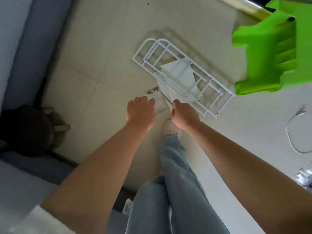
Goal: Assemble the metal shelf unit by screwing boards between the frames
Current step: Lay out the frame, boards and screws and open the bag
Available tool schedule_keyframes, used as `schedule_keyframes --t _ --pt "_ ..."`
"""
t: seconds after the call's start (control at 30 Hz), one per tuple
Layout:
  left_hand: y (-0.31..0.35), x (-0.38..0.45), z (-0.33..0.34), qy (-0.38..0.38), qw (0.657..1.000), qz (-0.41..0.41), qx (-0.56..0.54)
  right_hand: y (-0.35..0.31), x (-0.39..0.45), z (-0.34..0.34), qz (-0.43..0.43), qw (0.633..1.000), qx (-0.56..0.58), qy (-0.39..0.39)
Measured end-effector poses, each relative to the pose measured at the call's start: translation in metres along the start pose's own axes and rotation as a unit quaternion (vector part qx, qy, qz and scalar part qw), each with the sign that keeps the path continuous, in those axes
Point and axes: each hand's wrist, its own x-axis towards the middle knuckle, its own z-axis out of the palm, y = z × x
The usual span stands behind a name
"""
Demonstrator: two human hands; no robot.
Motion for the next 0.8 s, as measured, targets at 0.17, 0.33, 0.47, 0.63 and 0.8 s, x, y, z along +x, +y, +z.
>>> schedule_keyframes --t 0.17,0.33,0.47,0.63,0.8 --pt "-0.046 0.059 -0.023 -0.012 1.000 0.003 0.022 -0.030 0.051 -0.030 0.013 1.000 -0.002 0.005" --pt "-0.111 0.116 -0.042 -0.040 0.997 0.037 0.055 -0.075 0.098 -0.046 0.057 0.997 0.048 0.005" --pt "-0.170 0.165 -0.058 -0.042 0.988 0.116 0.091 -0.122 0.137 -0.044 0.108 0.990 0.087 0.038" --pt "-0.227 0.211 -0.080 -0.047 0.970 0.195 0.134 -0.185 0.172 -0.026 0.197 0.962 0.178 0.059" --pt "-0.236 0.235 -0.088 -0.053 0.948 0.252 0.189 -0.205 0.184 0.000 0.267 0.927 0.256 0.054"
